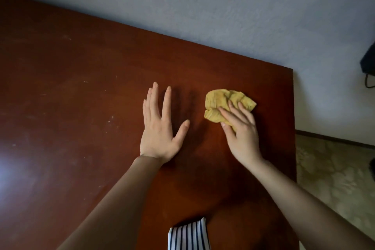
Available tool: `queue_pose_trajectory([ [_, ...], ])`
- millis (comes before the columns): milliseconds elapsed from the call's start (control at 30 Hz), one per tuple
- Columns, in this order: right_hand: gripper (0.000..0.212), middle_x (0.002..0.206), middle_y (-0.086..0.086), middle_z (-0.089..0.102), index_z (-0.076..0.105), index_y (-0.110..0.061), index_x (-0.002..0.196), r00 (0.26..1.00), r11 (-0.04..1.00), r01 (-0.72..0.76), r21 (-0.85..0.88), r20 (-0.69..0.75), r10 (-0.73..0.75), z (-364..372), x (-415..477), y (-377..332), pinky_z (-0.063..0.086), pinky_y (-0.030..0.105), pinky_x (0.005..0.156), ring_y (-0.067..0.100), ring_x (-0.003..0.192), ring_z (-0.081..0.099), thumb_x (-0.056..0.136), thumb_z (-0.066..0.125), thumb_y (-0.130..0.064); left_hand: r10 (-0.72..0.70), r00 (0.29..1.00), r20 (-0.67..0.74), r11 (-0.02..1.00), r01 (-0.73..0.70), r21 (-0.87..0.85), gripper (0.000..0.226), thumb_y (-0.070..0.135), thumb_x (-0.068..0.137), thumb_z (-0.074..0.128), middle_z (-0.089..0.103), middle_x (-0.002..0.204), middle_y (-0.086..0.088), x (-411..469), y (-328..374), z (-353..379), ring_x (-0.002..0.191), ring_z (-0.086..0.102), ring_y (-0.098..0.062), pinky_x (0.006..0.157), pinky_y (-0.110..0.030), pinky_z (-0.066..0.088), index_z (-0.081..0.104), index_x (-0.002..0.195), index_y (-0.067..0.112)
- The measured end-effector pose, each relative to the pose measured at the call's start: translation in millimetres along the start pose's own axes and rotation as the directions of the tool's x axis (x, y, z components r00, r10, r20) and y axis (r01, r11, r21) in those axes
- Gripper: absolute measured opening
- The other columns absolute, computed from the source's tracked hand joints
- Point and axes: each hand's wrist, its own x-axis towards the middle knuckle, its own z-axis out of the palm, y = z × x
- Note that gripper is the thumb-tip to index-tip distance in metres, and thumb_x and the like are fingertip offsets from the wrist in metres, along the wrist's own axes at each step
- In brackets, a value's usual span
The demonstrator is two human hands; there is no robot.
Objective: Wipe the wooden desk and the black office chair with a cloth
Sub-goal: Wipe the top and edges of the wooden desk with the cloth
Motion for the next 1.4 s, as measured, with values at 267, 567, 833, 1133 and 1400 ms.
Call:
queue_pose_trajectory([
  [267,0.048,0.134,0.002,0.056,0.064,-0.019,0.123,0.944,0.955,0.294,0.026,0.147,-0.295,15,-33,-38,0.040,0.043,0.105,0.024,0.131,0.042,0.079,0.071,0.000,-0.036,0.997,-0.066,0.980,0.022,-0.197,0.050,0.014,0.090,0.051,0.033,0.148,-0.004,-12,-18,-39,0.142,0.020,-0.021,0.117,-0.047,0.009,0.041,0.140,0.015],
  [567,0.043,0.137,0.002,0.053,0.061,-0.020,0.126,0.935,0.955,0.293,0.039,0.198,-0.295,36,59,-84,0.028,0.033,0.113,0.025,0.135,0.038,0.088,0.060,-0.001,-0.040,0.979,-0.198,0.999,0.035,-0.030,0.026,0.003,0.086,0.052,0.062,0.115,-0.004,-45,-53,-89,0.115,0.050,-0.024,0.111,-0.047,0.026,0.068,0.106,0.009],
  [833,0.039,0.145,0.004,0.044,0.056,-0.021,0.132,0.967,0.981,0.193,-0.007,0.170,-0.189,67,176,-132,0.014,0.021,0.112,0.023,0.139,0.030,0.094,0.051,-0.009,-0.083,0.981,-0.176,0.996,0.086,0.012,0.025,0.002,0.085,0.049,0.064,0.110,-0.005,-51,-72,-117,0.106,0.055,-0.028,0.106,-0.048,0.032,0.070,0.099,0.007],
  [1133,0.040,0.145,0.000,0.045,0.055,-0.028,0.132,0.979,0.983,0.182,-0.028,0.093,-0.179,97,122,-177,0.019,0.033,0.112,0.024,0.140,0.027,0.094,0.052,-0.017,-0.213,0.947,-0.240,0.967,0.240,0.090,0.026,0.003,0.082,0.053,0.065,0.109,-0.001,-63,-75,-121,0.110,0.053,-0.028,0.112,-0.051,0.018,0.070,0.099,0.012],
  [1400,0.042,0.141,0.000,0.049,0.059,-0.024,0.128,0.860,0.899,0.436,0.039,0.276,-0.429,81,12,-173,0.028,0.040,0.111,0.025,0.137,0.034,0.088,0.061,-0.011,-0.274,0.933,-0.234,0.948,0.303,0.099,0.026,0.006,0.083,0.050,0.067,0.104,0.001,-79,-67,-124,0.109,0.053,-0.028,0.111,-0.053,0.019,0.072,0.095,0.014],
])
